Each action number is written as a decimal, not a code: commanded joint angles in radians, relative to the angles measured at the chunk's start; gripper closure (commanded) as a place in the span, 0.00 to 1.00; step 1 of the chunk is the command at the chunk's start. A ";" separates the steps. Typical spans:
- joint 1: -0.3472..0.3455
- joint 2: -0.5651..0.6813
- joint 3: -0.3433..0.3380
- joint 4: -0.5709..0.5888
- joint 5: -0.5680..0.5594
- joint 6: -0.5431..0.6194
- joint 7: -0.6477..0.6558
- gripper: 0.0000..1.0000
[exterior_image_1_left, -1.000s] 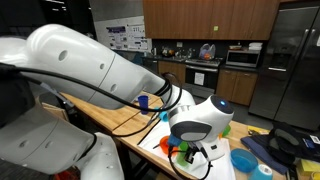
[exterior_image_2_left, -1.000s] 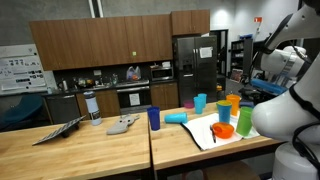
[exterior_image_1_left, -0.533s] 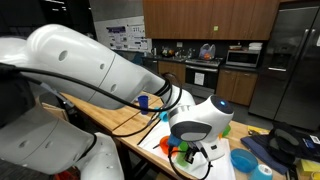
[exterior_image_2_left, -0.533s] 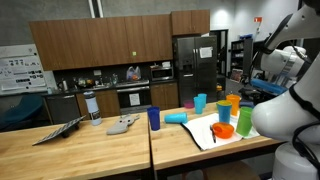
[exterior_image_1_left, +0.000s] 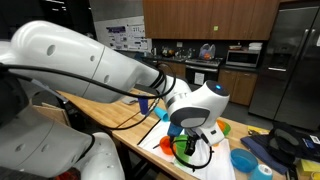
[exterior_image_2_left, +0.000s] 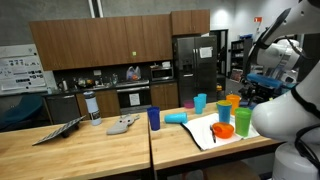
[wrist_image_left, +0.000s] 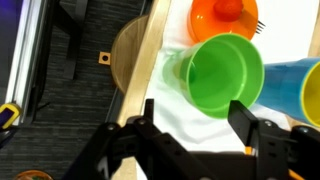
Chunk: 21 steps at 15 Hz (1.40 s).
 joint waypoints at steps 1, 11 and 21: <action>0.025 -0.095 0.055 0.070 -0.048 -0.112 0.020 0.00; 0.188 -0.037 0.139 0.266 -0.072 -0.128 -0.084 0.00; 0.230 -0.006 0.136 0.245 -0.053 -0.071 -0.085 0.00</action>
